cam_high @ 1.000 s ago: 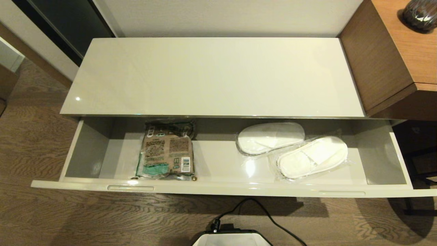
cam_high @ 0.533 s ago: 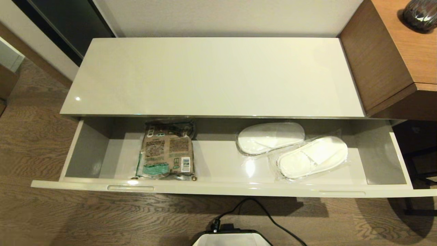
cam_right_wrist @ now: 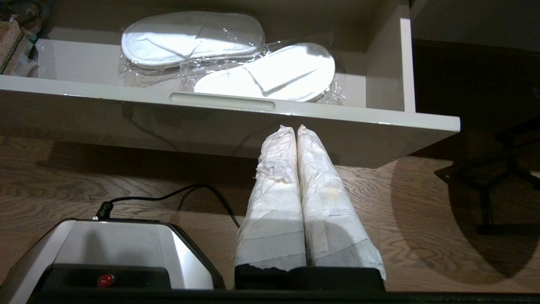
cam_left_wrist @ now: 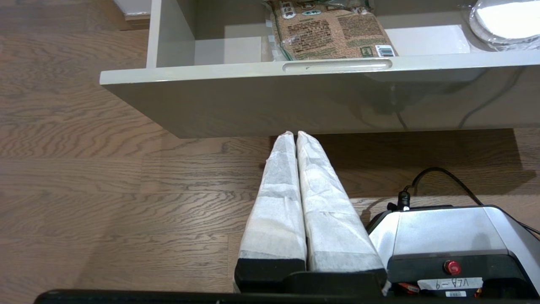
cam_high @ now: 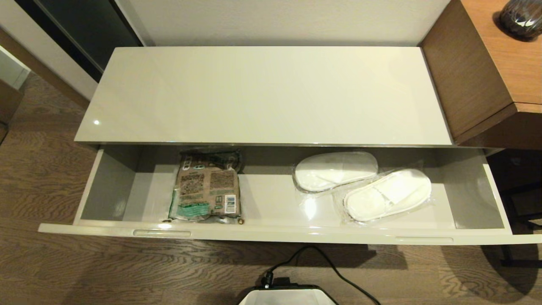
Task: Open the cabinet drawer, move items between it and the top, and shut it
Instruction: Take out the tissue from the drawer
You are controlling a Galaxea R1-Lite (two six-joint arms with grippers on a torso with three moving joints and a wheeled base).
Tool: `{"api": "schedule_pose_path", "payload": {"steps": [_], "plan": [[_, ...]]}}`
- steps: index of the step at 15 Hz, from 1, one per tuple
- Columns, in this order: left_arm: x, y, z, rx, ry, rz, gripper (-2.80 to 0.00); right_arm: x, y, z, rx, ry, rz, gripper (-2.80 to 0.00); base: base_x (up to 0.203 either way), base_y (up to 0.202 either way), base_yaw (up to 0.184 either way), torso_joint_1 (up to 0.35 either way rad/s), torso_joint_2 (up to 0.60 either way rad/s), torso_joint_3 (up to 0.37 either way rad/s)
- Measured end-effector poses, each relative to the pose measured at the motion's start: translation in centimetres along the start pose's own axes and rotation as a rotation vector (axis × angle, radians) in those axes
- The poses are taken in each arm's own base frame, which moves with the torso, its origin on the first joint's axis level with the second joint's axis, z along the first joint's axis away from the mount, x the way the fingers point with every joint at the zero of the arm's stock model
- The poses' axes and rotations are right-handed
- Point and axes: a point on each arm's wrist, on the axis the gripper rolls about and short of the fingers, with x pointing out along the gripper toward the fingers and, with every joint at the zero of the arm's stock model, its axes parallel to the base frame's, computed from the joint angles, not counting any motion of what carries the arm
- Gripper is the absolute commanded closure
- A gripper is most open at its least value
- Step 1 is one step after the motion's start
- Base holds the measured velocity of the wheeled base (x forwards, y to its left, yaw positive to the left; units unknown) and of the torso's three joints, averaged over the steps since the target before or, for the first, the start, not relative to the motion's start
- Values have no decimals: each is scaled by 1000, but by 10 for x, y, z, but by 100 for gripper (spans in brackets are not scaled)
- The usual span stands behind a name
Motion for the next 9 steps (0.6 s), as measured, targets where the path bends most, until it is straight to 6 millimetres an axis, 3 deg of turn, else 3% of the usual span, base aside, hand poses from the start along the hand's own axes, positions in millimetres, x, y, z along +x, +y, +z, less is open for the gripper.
{"api": "schedule_pose_path", "payload": {"steps": [9], "plan": [[0, 0, 0, 0, -1, -1, 0, 0, 0, 0, 0, 0, 0, 0, 0, 0, 0, 0, 0, 0]]}}
